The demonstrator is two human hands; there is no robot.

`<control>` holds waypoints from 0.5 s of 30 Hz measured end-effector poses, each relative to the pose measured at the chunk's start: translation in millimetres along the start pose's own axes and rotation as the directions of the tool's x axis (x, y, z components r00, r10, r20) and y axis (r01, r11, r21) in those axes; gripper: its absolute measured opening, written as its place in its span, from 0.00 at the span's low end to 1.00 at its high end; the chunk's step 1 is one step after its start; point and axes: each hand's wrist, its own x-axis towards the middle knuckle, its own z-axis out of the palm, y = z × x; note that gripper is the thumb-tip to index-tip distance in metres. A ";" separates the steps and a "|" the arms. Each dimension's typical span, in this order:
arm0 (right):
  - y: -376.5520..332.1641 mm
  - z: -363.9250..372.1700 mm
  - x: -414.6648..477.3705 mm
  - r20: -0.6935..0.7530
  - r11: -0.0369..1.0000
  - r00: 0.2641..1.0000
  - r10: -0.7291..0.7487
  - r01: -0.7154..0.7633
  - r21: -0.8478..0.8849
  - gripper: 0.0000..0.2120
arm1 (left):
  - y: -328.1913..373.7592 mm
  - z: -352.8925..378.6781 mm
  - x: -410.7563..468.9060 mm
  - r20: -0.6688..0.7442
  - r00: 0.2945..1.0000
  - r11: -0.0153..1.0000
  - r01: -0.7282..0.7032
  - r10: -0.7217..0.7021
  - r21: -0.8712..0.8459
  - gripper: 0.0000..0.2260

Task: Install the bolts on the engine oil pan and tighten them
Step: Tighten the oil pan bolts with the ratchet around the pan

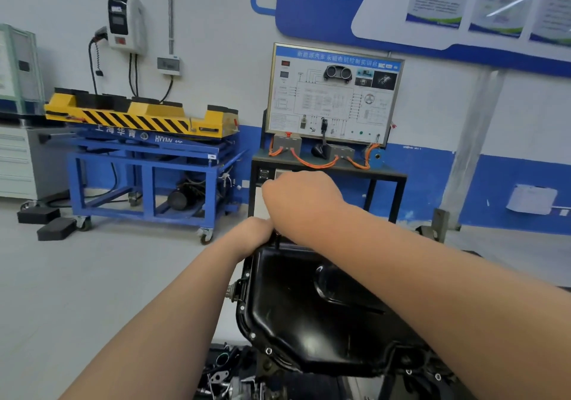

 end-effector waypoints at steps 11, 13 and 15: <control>-8.2 -1.1 -1.8 -0.025 0.999 0.999 -0.048 0.047 -0.021 0.11 | -2.3 2.9 -2.2 -0.028 0.999 0.999 0.018 -0.018 -0.027 0.07; -8.4 0.6 -1.1 -0.031 1.000 0.999 -0.019 0.019 -0.016 0.10 | -2.7 3.4 -0.4 -0.039 0.999 1.000 0.023 -0.023 0.012 0.12; -7.0 3.2 0.3 -0.029 1.000 1.000 0.004 -0.004 0.002 0.11 | -4.7 3.8 2.1 -0.044 0.999 1.000 0.031 -0.031 0.001 0.13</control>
